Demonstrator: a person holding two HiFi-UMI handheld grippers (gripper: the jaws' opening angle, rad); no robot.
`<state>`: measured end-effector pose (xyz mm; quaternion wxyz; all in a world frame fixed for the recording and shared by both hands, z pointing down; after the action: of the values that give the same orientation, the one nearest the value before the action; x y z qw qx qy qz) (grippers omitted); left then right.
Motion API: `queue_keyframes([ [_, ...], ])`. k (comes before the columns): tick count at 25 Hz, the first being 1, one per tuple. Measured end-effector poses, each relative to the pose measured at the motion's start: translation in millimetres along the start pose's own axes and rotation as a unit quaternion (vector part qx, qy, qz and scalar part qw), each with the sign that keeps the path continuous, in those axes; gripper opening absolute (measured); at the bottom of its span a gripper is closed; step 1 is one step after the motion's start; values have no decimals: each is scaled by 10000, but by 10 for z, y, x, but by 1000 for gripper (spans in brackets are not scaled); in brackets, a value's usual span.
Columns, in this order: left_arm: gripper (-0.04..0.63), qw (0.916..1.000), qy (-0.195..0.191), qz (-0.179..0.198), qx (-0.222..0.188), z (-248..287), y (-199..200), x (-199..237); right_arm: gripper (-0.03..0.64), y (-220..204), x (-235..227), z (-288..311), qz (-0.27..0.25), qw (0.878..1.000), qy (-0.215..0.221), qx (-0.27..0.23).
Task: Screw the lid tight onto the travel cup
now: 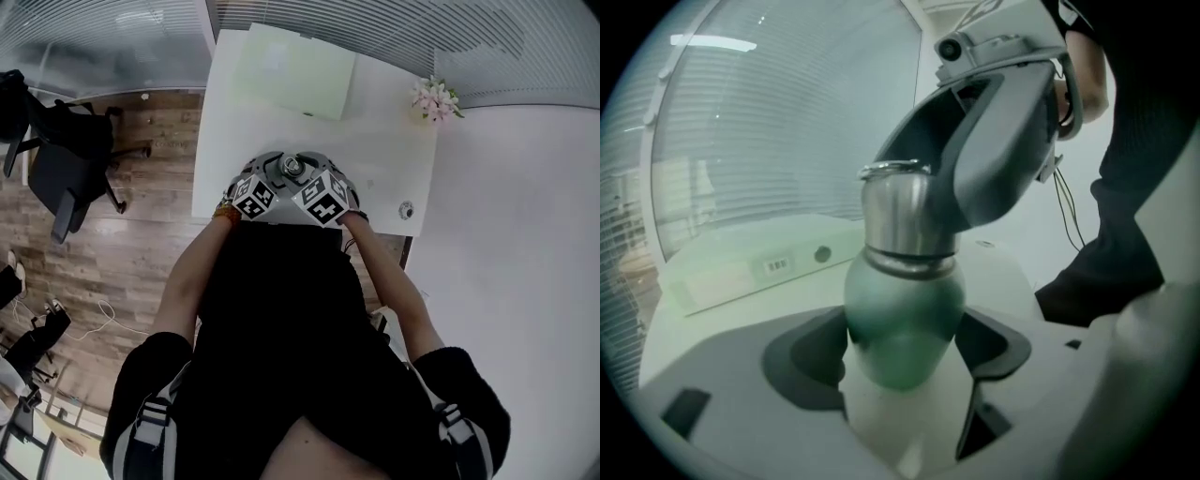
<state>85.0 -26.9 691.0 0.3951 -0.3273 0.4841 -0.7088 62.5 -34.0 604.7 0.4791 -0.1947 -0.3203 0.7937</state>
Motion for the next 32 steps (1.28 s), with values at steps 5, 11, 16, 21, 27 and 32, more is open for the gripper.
queue_keyframes([
  [5,364,10000,-59,-70,6,-17,-1,-5,241,-6,98,17,-1133,9928,291,252],
  [11,364,9999,-103,-117,18,-13,-10,-1,241,-11,105,35,-1416,9875,650,233],
  [16,364,9996,-235,-120,83,-22,-23,-12,240,-21,157,15,-2092,9713,1125,132],
  [21,365,9985,-528,-57,143,-12,-29,-4,244,-122,189,38,-3904,9048,1691,185],
  [27,365,9974,-694,35,170,1,-22,-26,313,-94,138,-79,-2634,9568,1227,-28],
  [32,365,9988,-479,-79,57,-38,-40,-31,313,35,91,-112,591,9977,228,-258],
])
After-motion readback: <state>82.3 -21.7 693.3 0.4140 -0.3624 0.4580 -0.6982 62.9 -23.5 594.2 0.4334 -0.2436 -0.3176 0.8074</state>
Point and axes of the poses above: the fingertips, and each gripper's own axes: z forward along the fingers, x to its left, y out of its top, the point moved 1 cm from there along -z, backward along the fingers, and after that the axes turned 14 degrees about -x, right-handed, at the moved point
